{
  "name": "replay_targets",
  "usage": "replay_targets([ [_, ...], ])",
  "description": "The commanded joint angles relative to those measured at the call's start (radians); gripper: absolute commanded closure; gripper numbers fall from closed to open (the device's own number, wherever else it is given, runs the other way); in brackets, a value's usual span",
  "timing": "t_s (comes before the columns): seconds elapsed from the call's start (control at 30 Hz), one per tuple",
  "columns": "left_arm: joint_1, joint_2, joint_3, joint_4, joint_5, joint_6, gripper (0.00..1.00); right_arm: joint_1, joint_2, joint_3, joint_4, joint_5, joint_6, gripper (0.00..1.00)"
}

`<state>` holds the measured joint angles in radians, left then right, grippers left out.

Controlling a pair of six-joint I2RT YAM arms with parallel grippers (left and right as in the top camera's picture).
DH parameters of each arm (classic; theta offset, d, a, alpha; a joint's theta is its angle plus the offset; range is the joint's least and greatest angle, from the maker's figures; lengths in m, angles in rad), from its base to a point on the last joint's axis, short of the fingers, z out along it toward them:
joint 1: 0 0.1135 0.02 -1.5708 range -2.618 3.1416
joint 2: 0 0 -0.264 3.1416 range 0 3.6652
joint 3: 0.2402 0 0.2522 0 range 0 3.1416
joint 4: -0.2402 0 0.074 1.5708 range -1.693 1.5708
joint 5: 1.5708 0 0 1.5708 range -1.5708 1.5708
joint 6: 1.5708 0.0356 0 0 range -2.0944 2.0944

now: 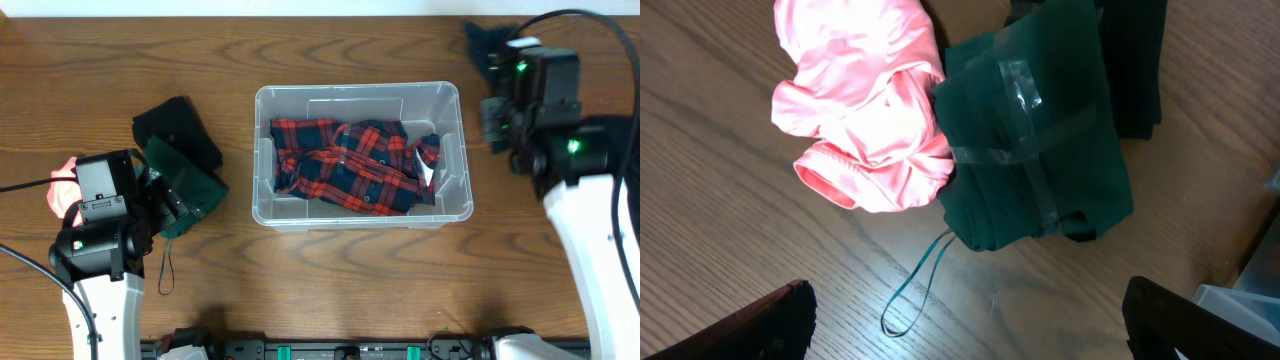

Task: Pack container
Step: 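Carry the dark green garment into the bin with the right gripper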

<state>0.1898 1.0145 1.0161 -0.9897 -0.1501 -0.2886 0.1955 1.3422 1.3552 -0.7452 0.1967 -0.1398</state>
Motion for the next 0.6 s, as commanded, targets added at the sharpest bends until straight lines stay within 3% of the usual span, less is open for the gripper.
replay_targets([
  [0.0,0.005,0.004,0.019,-0.004,-0.015,-0.006,0.02,0.127,0.011,-0.005,-0.004,-0.048,-0.095,0.99],
  [0.23,0.005,0.004,0.019,-0.004,-0.015,-0.006,0.02,0.309,0.145,-0.018,-0.065,-0.047,-0.084,0.99],
  [0.57,0.005,0.004,0.019,-0.003,-0.015,-0.006,0.02,0.388,0.342,-0.018,-0.323,-0.051,-0.124,0.99],
])
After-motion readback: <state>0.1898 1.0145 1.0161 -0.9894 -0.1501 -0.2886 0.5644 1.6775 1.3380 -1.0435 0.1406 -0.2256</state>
